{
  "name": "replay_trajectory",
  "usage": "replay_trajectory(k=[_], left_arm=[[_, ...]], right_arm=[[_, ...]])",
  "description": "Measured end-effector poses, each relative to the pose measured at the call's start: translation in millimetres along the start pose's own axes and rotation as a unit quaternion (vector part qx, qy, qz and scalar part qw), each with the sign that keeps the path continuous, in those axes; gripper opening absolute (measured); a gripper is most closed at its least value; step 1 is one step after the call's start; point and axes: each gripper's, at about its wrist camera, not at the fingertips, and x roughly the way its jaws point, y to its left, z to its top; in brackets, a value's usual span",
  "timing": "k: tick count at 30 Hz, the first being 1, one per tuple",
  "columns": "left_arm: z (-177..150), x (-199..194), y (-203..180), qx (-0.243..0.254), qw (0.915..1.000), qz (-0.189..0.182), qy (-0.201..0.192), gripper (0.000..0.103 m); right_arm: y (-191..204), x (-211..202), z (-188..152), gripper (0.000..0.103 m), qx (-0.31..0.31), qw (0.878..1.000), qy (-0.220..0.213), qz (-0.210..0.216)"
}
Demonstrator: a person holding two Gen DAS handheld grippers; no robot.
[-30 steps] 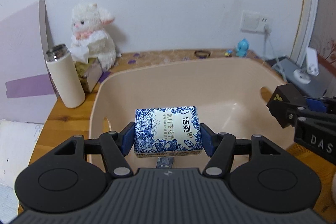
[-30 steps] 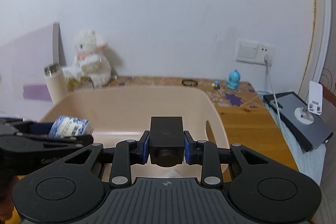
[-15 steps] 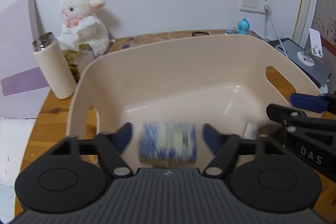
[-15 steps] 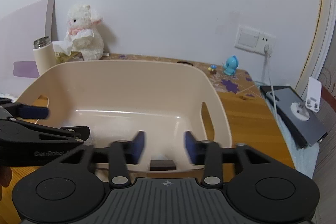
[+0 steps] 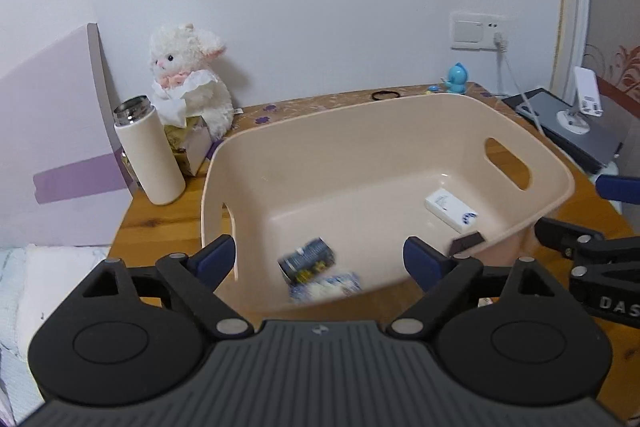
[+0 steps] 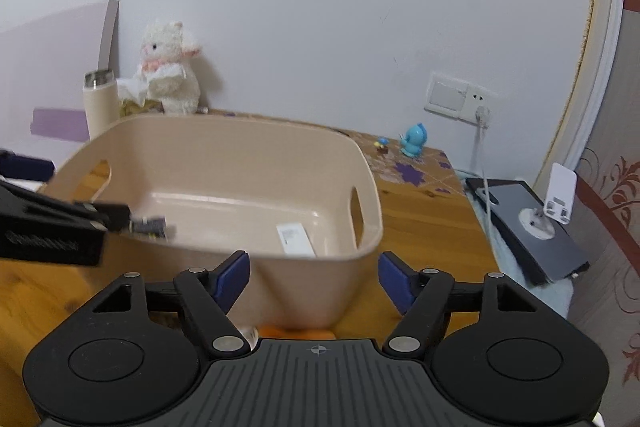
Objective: Organize objects
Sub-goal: 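Move both grippers back toward the green bag and floral scrunchie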
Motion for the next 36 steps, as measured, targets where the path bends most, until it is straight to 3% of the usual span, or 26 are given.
replay_trajectory(k=[9,20,27,36], left_arm=[[-34.8,-23.4,-1.5,-0.009,0.9983,-0.050,0.029,0.092],[-82.7,-18.5,-6.1,-0.011,0.9924,-0.084,0.090,0.092],[-106.4,-3.9,-11.2,-0.003,0.9865,-0.099,0.130,0.092],[-109.6,13.2,-4.8,-0.011,0.9861,-0.083,0.143,0.092]], right_arm=[[-0.7,-14.7,-33.0,0.077,-0.017,0.999,0.030,-0.010],[2.7,-8.9,-62.8,0.078,-0.008,0.998,0.069,-0.004],[8.1,-3.0,-74.7,0.078,-0.006,0.996,0.086,0.004],[9.5,13.9,-80.4,0.080,0.000,0.995,0.101,0.014]])
